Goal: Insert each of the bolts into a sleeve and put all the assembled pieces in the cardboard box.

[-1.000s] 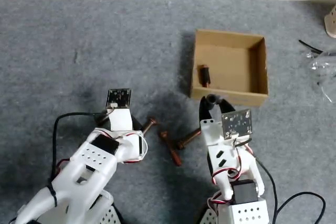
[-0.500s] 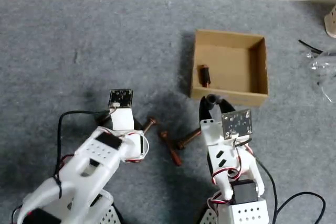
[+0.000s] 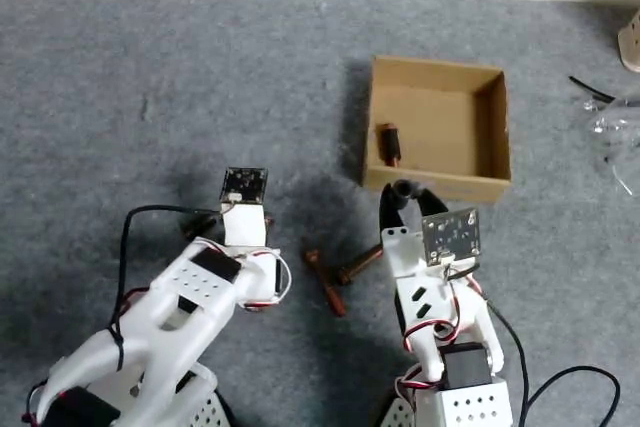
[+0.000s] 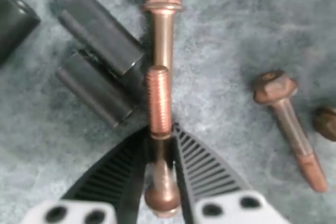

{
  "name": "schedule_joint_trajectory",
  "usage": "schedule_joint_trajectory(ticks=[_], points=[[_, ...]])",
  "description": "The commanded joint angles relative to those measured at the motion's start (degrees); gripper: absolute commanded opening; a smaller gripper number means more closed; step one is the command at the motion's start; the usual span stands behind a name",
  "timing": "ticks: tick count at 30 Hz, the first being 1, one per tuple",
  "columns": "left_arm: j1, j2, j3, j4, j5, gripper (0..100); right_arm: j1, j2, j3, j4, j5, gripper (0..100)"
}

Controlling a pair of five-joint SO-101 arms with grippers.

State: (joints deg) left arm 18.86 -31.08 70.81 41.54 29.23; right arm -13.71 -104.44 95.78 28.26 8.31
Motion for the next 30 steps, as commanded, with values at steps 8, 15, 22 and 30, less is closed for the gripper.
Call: schedule_joint_trajectory(ticks=[8, 15, 22, 30], points=[[-1.5, -16.6, -1.5, 10.4, -8.4, 1, 0.7, -0.6, 5.8, -0.1, -0.6, 0.5], [-1.5, -33.2, -1.0, 20.6, -24.7, 1, 0.7, -0.5, 5.8, -0.1, -0.6, 0.5], [-8.8, -38.0, -1.0, 25.1, -48.1, 1, 0.7, -0.5, 5.8, -0.1, -0.6, 0.5], [-22.3, -38.5, -1.5, 24.9, -75.2, 1, 0.7, -0.5, 5.8, -0.1, -0.6, 0.5]])
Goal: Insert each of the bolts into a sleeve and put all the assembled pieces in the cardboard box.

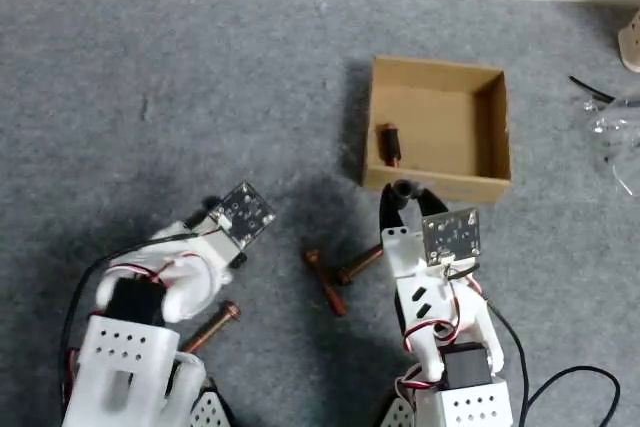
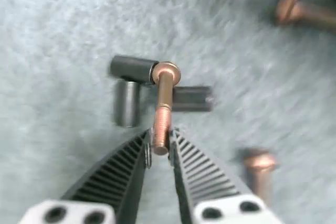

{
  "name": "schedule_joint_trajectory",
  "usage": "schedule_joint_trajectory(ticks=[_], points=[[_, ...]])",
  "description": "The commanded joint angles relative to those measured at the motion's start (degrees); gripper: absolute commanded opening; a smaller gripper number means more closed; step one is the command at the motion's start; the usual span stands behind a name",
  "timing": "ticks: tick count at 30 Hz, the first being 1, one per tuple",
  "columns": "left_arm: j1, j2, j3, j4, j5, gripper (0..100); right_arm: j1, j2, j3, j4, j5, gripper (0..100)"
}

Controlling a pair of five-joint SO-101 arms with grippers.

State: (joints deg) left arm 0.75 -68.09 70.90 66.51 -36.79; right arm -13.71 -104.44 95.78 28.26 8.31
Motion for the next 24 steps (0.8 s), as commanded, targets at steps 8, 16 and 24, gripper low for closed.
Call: schedule_joint_trajectory(ticks=[8, 16, 24], points=[[-11.7, -1.5, -1.5, -3.2, -10.5, 1, 0.7, -0.5, 5.8, -0.1, -0.6, 0.5], [-11.7, -1.5, 0.7, -3.8, -8.3, 1, 0.7, -0.5, 5.8, -0.1, -0.6, 0.5], [-12.1, -1.5, 14.7, -8.1, -8.3, 1, 0.7, -0.5, 5.8, -0.1, -0.6, 0.5]])
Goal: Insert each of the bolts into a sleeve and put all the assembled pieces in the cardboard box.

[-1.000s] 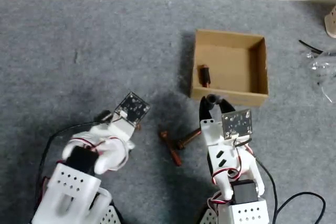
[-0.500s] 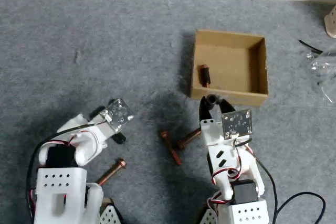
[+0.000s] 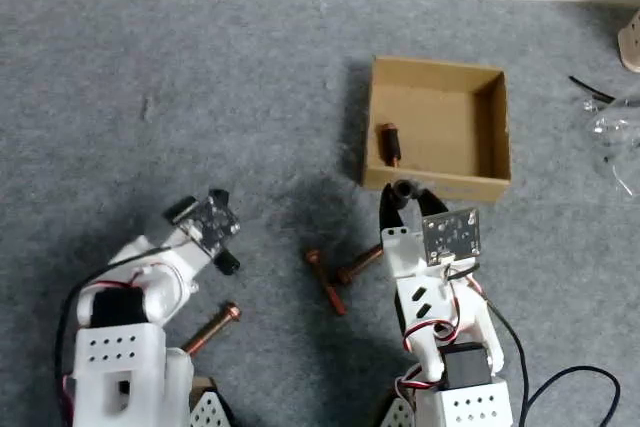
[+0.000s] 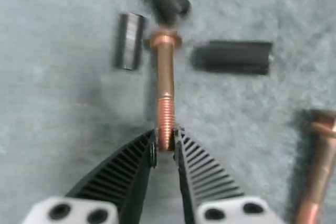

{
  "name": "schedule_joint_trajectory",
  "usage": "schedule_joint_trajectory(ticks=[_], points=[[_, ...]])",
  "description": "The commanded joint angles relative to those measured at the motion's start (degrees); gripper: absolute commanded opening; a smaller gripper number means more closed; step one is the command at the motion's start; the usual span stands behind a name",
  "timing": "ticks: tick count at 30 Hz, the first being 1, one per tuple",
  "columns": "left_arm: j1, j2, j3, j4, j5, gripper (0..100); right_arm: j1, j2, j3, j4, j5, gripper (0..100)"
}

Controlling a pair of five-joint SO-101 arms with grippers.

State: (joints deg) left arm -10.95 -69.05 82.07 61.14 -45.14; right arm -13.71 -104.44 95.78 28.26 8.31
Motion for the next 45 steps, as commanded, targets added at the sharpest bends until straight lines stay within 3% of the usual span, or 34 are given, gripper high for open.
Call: schedule_joint_trajectory(ticks=[1, 4, 8, 22, 31, 35, 45], points=[[-0.4, -0.5, 4.9, -3.4, 0.2, 1, 0.7, -0.5, 5.8, -0.1, -0.5, 0.5], [-0.5, -0.4, 4.6, -2.6, 0.4, 5, 0.7, -0.5, 5.8, -0.1, -0.5, 0.5], [-0.4, -0.5, 3.1, 0.3, 1.4, 20, 0.7, -0.5, 5.8, -0.1, -0.5, 0.5], [0.3, 0.1, -9.7, 0.5, 9.8, 20, 0.7, -0.5, 5.8, -0.1, -0.5, 0.5], [9.5, 0.4, -9.6, 0.5, 15.9, 20, 0.7, -0.5, 5.8, -0.1, -0.5, 0.5], [11.3, 8.2, -10.7, -0.4, 18.1, 20, 0.7, -0.5, 5.8, -0.1, -0.5, 0.5], [10.8, 37.9, -19.0, -11.8, 22.2, 19, 0.7, -0.5, 5.8, -0.1, -0.5, 0.5]])
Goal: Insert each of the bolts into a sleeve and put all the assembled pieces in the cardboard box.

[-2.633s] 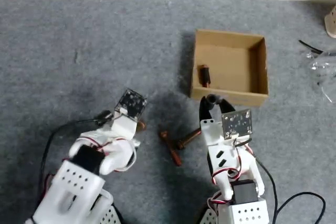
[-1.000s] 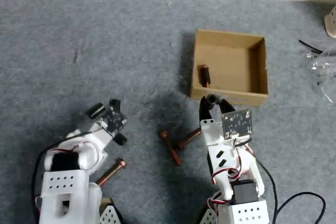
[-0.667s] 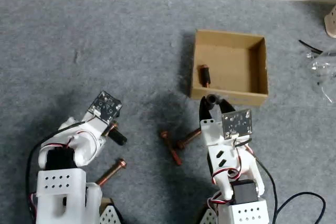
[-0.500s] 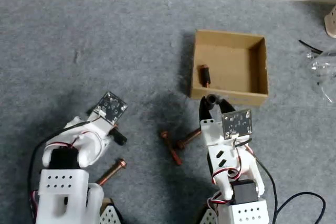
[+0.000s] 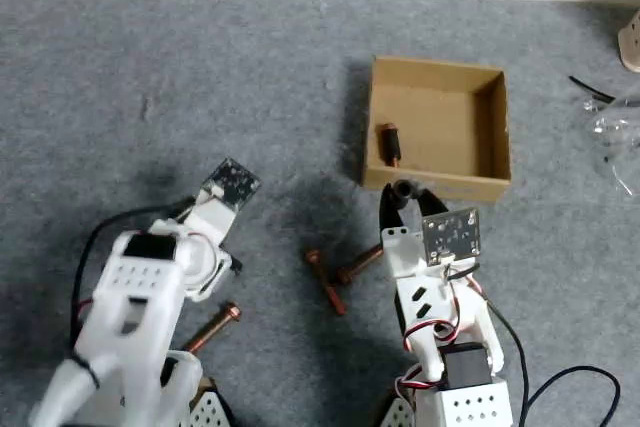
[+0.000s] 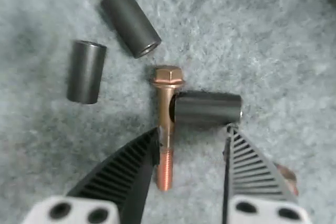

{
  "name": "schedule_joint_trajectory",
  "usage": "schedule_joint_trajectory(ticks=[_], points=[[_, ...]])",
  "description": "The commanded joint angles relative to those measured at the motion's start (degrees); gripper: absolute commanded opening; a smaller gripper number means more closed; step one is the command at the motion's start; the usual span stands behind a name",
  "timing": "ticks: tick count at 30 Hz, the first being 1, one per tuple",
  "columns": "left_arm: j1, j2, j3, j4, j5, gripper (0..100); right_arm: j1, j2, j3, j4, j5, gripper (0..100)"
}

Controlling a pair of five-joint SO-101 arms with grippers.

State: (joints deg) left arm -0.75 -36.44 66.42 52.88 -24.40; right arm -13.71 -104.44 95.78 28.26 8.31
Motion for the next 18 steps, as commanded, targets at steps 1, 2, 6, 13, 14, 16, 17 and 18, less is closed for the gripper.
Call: schedule_joint_trajectory(ticks=[1, 2, 6, 13, 14, 16, 17, 18], points=[[0.6, 6.9, -3.6, -4.3, 1.4, 19, 0.7, -0.5, 5.8, -0.1, -0.5, 0.5], [0.6, 8.4, -4.0, -4.9, 1.5, 19, 0.7, -0.5, 5.8, -0.1, -0.5, 0.5], [-1.1, 12.3, -5.0, -6.3, 1.5, 19, 0.7, -0.5, 5.8, -0.1, 1.5, 0.5], [-2.1, 12.6, -5.6, -6.2, 1.3, 15, 0.7, -0.5, 5.8, -0.1, 2.6, 0.5], [-2.1, 12.6, -5.6, -6.2, 1.3, 14, 0.7, -0.5, 5.8, -0.1, 2.6, 0.5], [-2.0, 12.6, -5.9, -6.0, 1.4, 14, 0.7, -0.5, 5.8, -0.1, 2.6, 0.5], [-2.0, 12.5, -6.0, -6.0, 1.5, 15, 0.7, -0.5, 5.8, -0.1, 2.7, 0.5], [-2.0, 12.4, -6.0, -6.0, 1.5, 16, 0.7, -0.5, 5.8, -0.1, 2.7, 0.5]])
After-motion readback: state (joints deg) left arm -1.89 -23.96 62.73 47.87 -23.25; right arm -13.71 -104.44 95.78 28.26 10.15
